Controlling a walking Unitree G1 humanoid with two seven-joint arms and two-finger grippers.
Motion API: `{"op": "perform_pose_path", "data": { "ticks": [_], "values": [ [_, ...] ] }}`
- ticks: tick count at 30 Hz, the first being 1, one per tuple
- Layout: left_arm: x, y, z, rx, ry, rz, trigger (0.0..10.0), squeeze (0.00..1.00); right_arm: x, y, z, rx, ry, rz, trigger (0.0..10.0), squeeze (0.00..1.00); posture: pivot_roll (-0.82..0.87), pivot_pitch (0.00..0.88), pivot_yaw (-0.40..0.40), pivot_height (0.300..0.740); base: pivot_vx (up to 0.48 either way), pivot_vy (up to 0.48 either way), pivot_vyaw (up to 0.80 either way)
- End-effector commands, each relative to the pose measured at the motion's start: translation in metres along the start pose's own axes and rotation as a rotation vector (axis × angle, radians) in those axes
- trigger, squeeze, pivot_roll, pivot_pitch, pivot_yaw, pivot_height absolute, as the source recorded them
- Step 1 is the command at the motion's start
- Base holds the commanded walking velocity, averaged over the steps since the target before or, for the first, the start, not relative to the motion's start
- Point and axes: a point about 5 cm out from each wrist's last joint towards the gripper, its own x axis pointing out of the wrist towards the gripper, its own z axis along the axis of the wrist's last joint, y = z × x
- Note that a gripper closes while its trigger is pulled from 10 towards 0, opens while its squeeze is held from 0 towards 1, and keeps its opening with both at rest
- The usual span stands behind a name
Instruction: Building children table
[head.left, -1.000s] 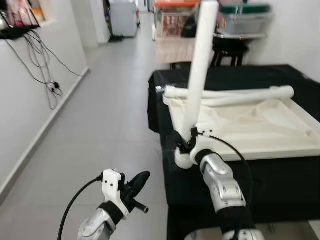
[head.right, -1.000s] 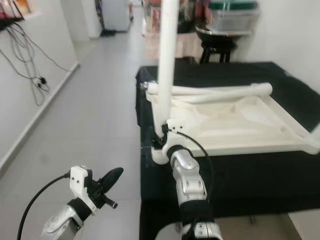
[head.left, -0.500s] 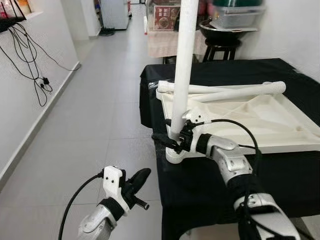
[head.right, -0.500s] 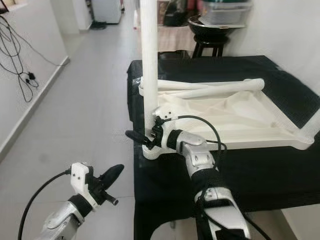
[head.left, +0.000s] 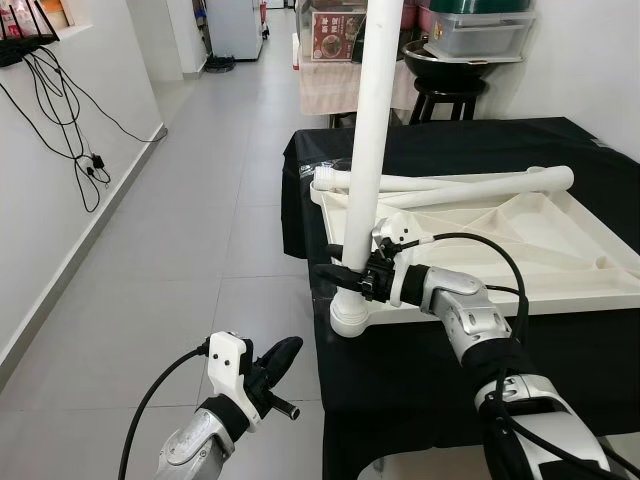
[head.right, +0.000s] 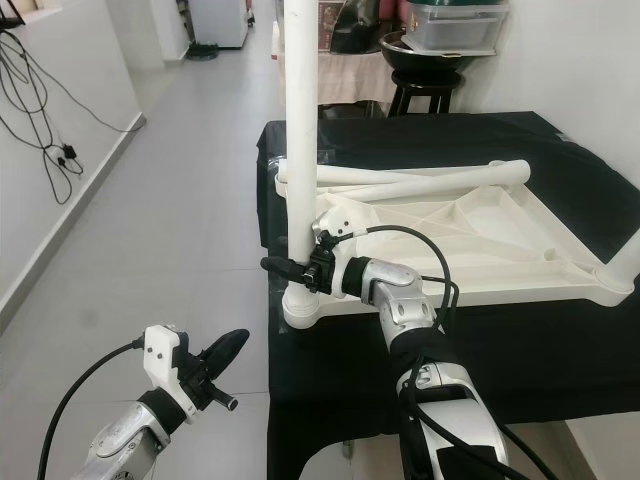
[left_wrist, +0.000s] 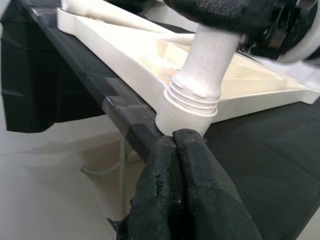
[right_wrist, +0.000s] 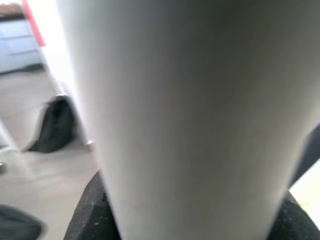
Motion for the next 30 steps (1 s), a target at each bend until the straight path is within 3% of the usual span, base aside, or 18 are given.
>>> {"op": "perform_pose_path", "data": {
  "ticks": [1, 2, 3, 4, 7, 8, 9, 18, 19, 20, 21, 22, 23, 24, 25, 28, 29, 30],
  "values": [
    [-0.003, 0.001, -0.003, -0.003, 0.012, 0.008, 10.0, 0.0, -0.002, 0.011, -0.035, 0.053, 0.1, -0.164, 0.0, 0.0, -0.01, 0.0, -0.006, 0.74, 0.0, 0.0, 0.0],
    [-0.003, 0.001, -0.003, -0.003, 0.012, 0.008, 10.0, 0.0, -0.002, 0.011, -0.035, 0.053, 0.1, -0.164, 0.0, 0.0, -0.01, 0.0, -0.006, 0.74, 0.0, 0.0, 0.0],
    [-0.004, 0.001, -0.002, -0.003, 0.012, 0.009, 10.0, 0.0, -0.003, 0.015, -0.043, 0.059, 0.115, -0.245, 0.0, 0.0, -0.01, 0.0, -0.006, 0.74, 0.0, 0.0, 0.0],
    [-0.005, 0.001, -0.002, -0.003, 0.012, 0.01, 10.0, 0.0, -0.006, 0.023, -0.058, 0.134, 0.129, -0.448, 0.0, 0.0, -0.02, 0.0, 0.007, 0.74, 0.0, 0.0, 0.0],
    [-0.005, 0.001, -0.002, -0.003, 0.012, 0.01, 10.0, 0.0, -0.006, 0.023, -0.058, 0.134, 0.129, -0.448, 0.0, 0.0, -0.02, 0.0, 0.007, 0.74, 0.0, 0.0, 0.0],
    [-0.006, 0.002, -0.001, -0.003, 0.012, 0.01, 10.0, 0.0, -0.012, 0.029, -0.068, 0.19, 0.147, -0.595, 0.0, 0.0, -0.02, 0.0, 0.01, 0.74, 0.0, 0.0, 0.0],
    [-0.006, 0.003, -0.001, -0.004, 0.016, 0.008, 10.0, 0.0, -0.01, 0.038, -0.074, 0.212, 0.141, -0.66, 0.0, 0.0, -0.04, 0.0, 0.033, 0.74, 0.0, 0.0, 0.0],
    [-0.004, 0.005, 0.0, -0.005, 0.022, 0.005, 10.0, 0.0, 0.007, 0.053, -0.073, 0.182, 0.113, -0.639, 0.0, 0.0, -0.02, 0.0, 0.028, 0.74, 0.0, 0.0, 0.0],
    [-0.003, 0.006, 0.0, -0.003, 0.019, 0.01, 10.0, 0.0, 0.014, 0.049, -0.063, 0.156, 0.102, -0.612, 10.0, 0.0, -0.02, 0.0, 0.025, 0.74, 0.0, 0.0, 0.0],
    [-0.003, 0.006, 0.0, -0.003, 0.019, 0.01, 10.0, 0.0, 0.014, 0.049, -0.063, 0.156, 0.102, -0.612, 10.0, 0.0, -0.02, 0.0, 0.025, 0.74, 0.0, 0.0, 0.0],
    [-0.003, 0.006, 0.0, -0.002, 0.017, 0.012, 10.0, 0.0, 0.018, 0.047, -0.056, 0.142, 0.081, -0.568, 10.0, 0.17, -0.02, 0.0, 0.023, 0.74, 0.0, 0.0, 0.0],
    [-0.002, 0.006, 0.0, -0.002, 0.016, 0.014, 10.0, 0.0, 0.021, 0.047, -0.049, 0.122, 0.077, -0.54, 10.0, 0.92, -0.02, 0.0, 0.023, 0.74, 0.0, 0.0, 0.0],
    [-0.002, 0.006, 0.0, -0.002, 0.016, 0.014, 10.0, 0.0, 0.021, 0.047, -0.049, 0.122, 0.077, -0.54, 10.0, 0.92, -0.02, 0.0, 0.023, 0.74, 0.0, 0.0, 0.0],
    [-0.002, 0.007, 0.001, -0.002, 0.015, 0.015, 10.0, 0.0, 0.025, 0.045, -0.038, 0.135, 0.033, -0.45, 10.0, 1.0, -0.02, 0.0, 0.023, 0.74, 0.0, 0.0, 0.0],
    [-0.001, 0.007, 0.001, -0.003, 0.014, 0.016, 10.0, 0.0, 0.03, 0.043, -0.015, 0.122, -0.057, -0.312, 10.0, 1.0, -0.02, 0.0, 0.022, 0.74, 0.0, 0.0, 0.0],
    [-0.001, 0.007, 0.001, -0.004, 0.014, 0.016, 10.0, 0.0, 0.03, 0.041, -0.008, 0.111, -0.085, -0.278, 10.0, 1.0, -0.02, 0.0, 0.022, 0.74, 0.0, 0.0, 0.0],
    [-0.001, 0.007, 0.001, -0.005, 0.014, 0.016, 10.0, 0.0, 0.029, 0.037, 0.001, 0.079, -0.104, -0.209, 10.0, 1.0, -0.02, 0.0, 0.019, 0.74, 0.0, 0.0, 0.0],
    [0.0, 0.007, 0.0, -0.006, 0.014, 0.015, 10.0, 0.0, 0.028, 0.03, 0.009, 0.06, -0.107, -0.143, 10.0, 0.89, -0.02, 0.0, 0.016, 0.74, 0.0, 0.0, 0.0]
  ]
}}
